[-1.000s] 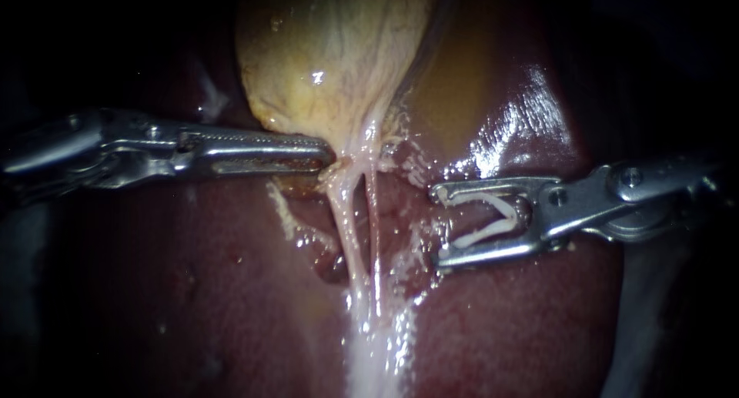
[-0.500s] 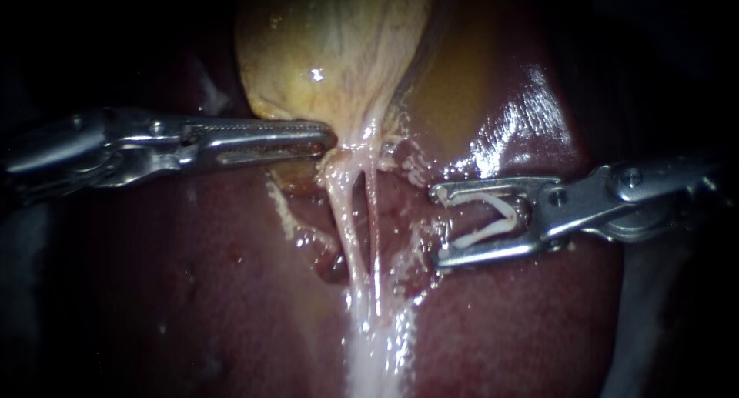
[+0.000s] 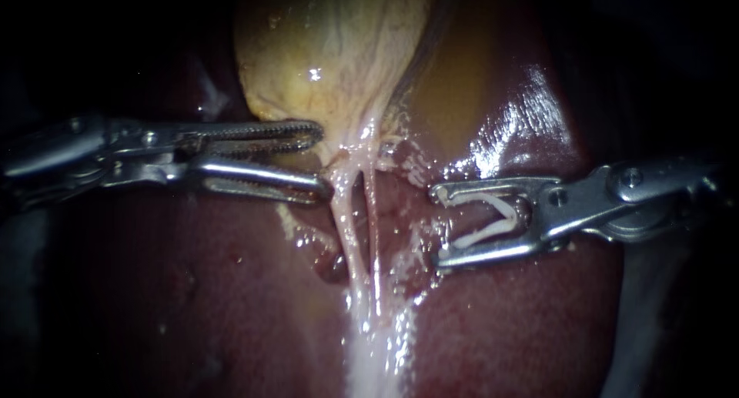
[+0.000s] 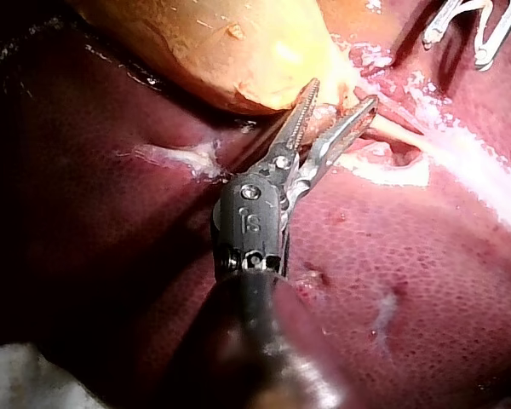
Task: Grabbing gallbladder
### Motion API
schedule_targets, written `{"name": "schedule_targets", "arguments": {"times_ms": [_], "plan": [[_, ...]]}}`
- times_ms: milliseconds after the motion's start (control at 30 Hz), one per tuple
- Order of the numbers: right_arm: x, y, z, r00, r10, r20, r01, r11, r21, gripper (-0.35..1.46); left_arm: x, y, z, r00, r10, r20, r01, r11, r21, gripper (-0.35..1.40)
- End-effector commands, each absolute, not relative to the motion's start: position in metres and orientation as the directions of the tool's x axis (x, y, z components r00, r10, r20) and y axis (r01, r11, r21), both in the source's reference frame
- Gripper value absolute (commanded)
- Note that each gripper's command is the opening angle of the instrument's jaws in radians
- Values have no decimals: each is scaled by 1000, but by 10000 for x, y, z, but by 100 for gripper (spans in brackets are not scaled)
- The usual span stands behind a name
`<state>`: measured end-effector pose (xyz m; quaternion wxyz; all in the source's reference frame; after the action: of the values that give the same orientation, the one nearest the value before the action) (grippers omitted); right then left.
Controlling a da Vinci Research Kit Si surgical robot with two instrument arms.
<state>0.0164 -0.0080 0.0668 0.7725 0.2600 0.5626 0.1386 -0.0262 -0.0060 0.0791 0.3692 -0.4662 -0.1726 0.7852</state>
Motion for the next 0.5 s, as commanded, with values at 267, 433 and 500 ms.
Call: {"name": "schedule_targets", "arguments": {"times_ms": [267, 433, 500], "plan": [[165, -81, 668, 328, 507, -797, 78, 826, 558, 37, -269, -63, 787, -293, 741, -604, -411, -668, -620, 51], [165, -81, 668, 328, 507, -797, 78, 826, 558, 37, -275, -66, 791, -294, 740, -605, -409, -670, -620, 46], [165, -81, 668, 328, 507, -797, 77, 826, 558, 37, -277, -67, 793, -295, 739, -606, -407, -671, -620, 44]]}}
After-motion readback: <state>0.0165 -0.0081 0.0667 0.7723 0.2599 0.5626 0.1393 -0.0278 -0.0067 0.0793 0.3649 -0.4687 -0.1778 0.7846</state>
